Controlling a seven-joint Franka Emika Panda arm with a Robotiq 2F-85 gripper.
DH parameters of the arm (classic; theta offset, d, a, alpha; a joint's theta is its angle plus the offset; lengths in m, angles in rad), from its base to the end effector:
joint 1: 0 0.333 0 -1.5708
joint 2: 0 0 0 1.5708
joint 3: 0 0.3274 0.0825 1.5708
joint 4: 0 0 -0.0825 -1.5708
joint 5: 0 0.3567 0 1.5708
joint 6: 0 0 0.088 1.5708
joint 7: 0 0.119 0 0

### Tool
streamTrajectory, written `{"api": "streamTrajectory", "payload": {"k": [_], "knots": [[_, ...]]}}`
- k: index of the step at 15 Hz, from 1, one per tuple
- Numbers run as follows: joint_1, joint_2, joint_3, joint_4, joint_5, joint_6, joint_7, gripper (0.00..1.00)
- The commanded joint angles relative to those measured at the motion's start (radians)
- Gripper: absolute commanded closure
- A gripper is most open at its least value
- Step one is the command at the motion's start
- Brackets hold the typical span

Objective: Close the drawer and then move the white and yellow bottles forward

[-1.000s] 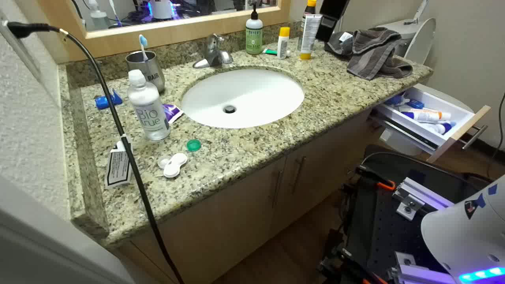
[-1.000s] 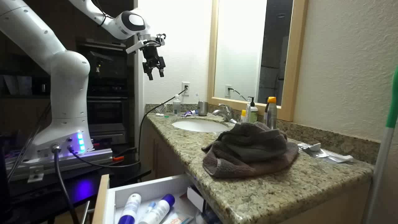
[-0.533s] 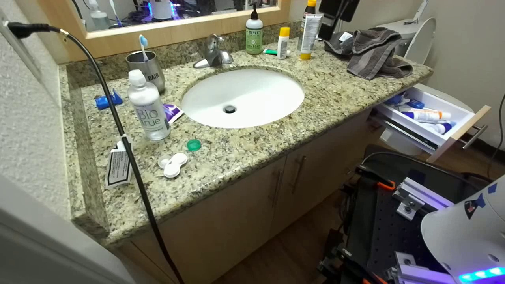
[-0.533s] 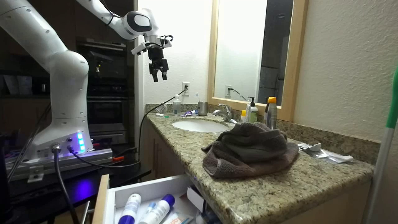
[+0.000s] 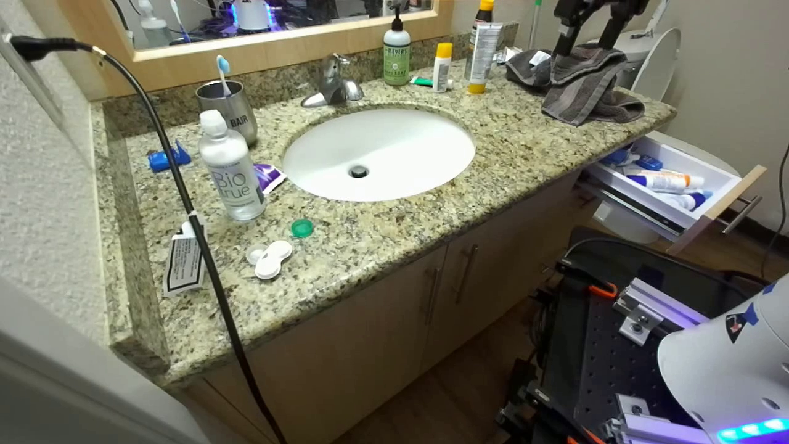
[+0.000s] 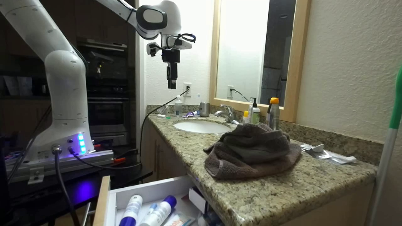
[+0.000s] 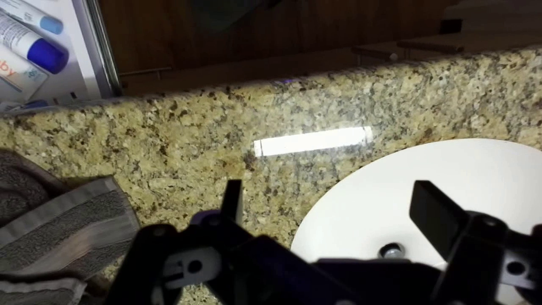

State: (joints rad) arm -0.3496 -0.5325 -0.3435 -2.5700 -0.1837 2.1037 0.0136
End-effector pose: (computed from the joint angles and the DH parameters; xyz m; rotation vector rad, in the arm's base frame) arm 0.2685 -0.2414 0.4453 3.0077 -0.8907 0.0767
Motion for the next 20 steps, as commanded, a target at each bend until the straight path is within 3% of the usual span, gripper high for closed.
{"api": "streamTrajectory", "payload": {"k": [1, 4, 6, 13, 15, 18, 19, 20], "knots": [[-0.016, 0.002, 0.017, 0.002, 0.01, -0.002, -0.008, 0.0], [-0.013, 0.001, 0.027, 0.002, 0.009, -0.002, -0.007, 0.0], [-0.046, 0.071, 0.02, 0.019, 0.013, 0.032, 0.092, 0.0], [-0.192, 0.393, -0.185, 0.099, 0.04, 0.224, 0.132, 0.0], [-0.221, 0.464, -0.214, 0.108, 0.046, 0.234, 0.173, 0.0], [-0.227, 0.484, -0.231, 0.124, 0.066, 0.116, 0.181, 0.0], [-0.227, 0.468, -0.231, 0.093, 0.038, 0.184, 0.176, 0.0], [-0.225, 0.478, -0.232, 0.095, 0.042, 0.179, 0.176, 0.0]]}}
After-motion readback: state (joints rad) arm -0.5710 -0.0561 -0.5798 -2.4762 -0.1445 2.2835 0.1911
